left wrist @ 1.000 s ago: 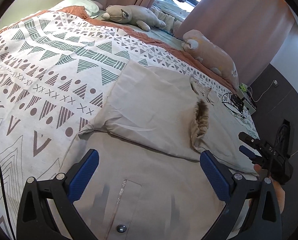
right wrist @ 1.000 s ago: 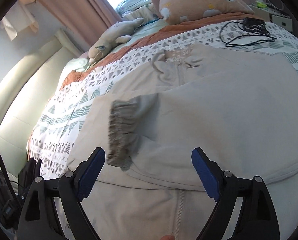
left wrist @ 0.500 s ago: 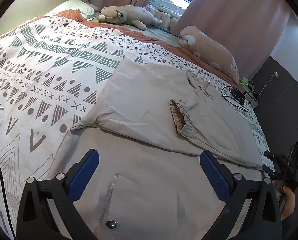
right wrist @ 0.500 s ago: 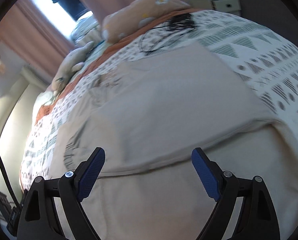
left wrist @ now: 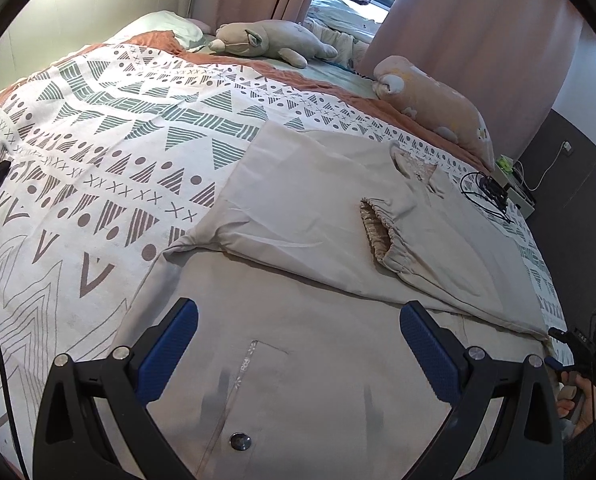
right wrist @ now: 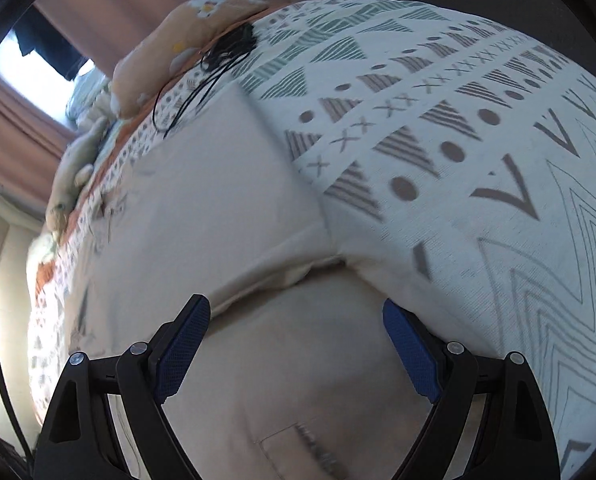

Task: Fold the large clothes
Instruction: 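Move both tools toward the jacket's drawstring hem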

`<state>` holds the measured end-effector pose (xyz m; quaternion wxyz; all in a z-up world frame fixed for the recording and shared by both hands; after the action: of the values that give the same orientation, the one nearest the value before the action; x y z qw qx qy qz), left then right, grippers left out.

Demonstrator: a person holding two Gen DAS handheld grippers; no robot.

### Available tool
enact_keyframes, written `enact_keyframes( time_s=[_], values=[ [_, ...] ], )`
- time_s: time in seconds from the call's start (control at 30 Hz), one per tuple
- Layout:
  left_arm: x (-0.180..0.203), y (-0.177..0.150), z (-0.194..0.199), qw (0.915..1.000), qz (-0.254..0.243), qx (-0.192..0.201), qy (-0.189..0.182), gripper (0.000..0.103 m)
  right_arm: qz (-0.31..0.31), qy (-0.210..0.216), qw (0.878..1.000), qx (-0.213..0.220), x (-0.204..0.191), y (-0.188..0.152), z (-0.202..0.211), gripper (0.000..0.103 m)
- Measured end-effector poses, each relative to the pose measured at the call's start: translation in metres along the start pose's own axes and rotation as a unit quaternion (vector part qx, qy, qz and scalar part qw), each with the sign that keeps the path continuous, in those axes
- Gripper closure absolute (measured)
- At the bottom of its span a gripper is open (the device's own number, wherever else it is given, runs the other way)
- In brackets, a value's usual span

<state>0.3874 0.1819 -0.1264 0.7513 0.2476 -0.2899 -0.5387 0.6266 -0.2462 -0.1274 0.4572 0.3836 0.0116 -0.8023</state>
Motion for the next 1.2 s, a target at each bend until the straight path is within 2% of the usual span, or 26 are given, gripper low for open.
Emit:
enact_keyframes(
  time_s=[0.13, 0.3, 0.6, 0.9, 1.2],
  values=[
    [-0.002, -0.001, 0.002, 1.0000, 0.005, 0.004, 0.001, 0.000, -0.028, 0.037, 0.999, 0.006, 0.013, 0.001, 0.010, 0.016],
    [-0.001, 0.000, 0.011, 0.9999, -0.002, 0.011, 0.006, 0.000, -0.013, 0.019, 1.000, 0.013, 0.009, -0.009, 0.010, 0.017],
    [0.002, 0.000, 0.037, 0.9992, -0.019, 0.033, 0.016, 0.000, 0.036, 0.024, 0.998, 0.035, -0.012, -0.014, 0.039, 0.017],
    [0.004, -0.020, 0.074, 0.9960, -0.059, 0.057, 0.036, 0.000, 0.073, 0.023, 0.996, 0.038, -0.016, -0.056, 0.075, 0.017],
    [-0.010, -0.051, 0.115, 0.9957, -0.053, 0.065, 0.039, 0.000, 0.065, 0.028, 0.997, 0.034, 0.008, -0.096, 0.119, 0.017]
  ],
)
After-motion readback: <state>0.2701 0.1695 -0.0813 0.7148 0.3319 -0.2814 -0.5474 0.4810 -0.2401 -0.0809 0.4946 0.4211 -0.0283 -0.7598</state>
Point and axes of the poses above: each gripper's, at about its wrist camera, not at the fingertips, and z roughly against the way its jaws point, x to its right, y to its top, the point moved 1 cm from there along -z, roughly the way its jaws point, and after that the axes turned 12 degrees about -z, right-handed, at the moved point
